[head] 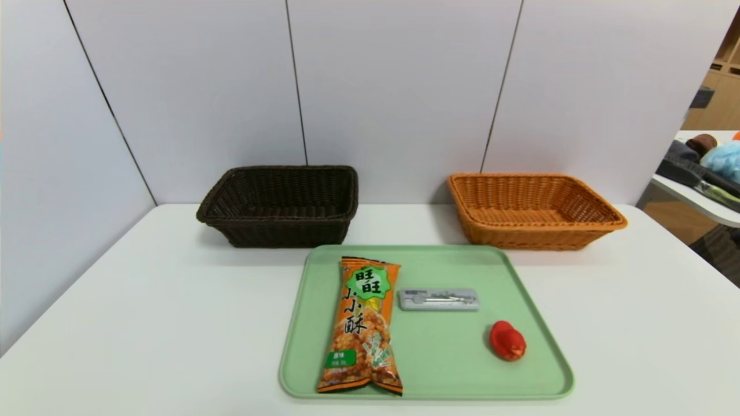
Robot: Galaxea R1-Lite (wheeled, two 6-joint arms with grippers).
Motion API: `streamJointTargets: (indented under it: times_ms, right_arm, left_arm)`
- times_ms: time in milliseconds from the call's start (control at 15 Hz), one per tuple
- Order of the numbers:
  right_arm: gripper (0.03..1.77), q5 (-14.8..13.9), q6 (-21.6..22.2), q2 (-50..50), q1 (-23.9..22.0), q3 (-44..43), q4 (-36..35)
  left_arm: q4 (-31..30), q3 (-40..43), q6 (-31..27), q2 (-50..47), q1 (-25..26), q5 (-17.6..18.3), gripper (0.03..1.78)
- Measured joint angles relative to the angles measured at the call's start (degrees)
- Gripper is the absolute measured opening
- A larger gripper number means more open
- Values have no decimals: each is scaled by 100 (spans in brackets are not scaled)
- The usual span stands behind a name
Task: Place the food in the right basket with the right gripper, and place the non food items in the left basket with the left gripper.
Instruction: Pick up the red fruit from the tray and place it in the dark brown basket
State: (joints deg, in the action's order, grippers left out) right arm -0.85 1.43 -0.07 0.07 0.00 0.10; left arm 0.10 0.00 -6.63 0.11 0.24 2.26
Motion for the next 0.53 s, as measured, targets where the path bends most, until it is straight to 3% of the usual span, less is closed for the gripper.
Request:
streamJointTargets:
  times_ms: [533]
  right_arm:
    - [171,-2,-5,0,0,0,0]
  left_arm:
    - [-21,0,83,0,0,0,169]
